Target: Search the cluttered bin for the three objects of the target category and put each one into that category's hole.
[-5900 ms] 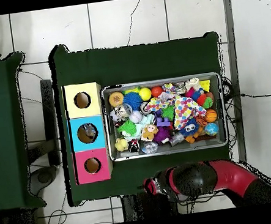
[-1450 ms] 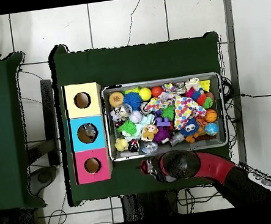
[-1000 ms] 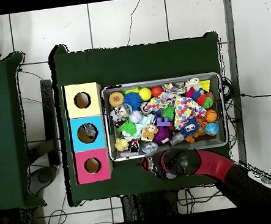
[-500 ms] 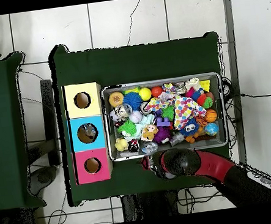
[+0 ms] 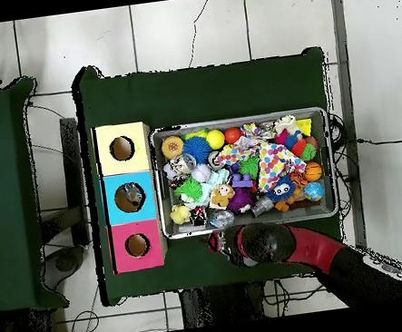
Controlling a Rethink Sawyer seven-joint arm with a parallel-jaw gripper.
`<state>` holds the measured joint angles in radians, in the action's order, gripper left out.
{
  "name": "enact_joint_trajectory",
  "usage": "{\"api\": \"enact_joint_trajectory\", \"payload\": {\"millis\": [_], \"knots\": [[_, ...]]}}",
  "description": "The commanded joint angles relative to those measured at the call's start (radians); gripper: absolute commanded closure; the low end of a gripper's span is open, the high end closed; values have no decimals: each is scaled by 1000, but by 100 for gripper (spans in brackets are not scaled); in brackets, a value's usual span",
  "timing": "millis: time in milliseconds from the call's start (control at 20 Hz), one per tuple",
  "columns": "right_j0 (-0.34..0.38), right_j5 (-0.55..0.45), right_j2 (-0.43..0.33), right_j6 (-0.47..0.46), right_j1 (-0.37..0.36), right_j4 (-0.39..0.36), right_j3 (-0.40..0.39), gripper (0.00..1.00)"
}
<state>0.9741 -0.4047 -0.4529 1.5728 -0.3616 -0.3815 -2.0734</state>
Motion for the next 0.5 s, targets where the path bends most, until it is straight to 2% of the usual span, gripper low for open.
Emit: {"api": "enact_joint_trajectory", "payload": {"millis": [50,100,300,500], "knots": [[9,46,10,34,12,-38,143,0],[-8,26,5,35,17,-25,169,0],[1,5,13,43,-9,-14,154,0],[-13,-62,-6,67,-98,34,118,0]]}}
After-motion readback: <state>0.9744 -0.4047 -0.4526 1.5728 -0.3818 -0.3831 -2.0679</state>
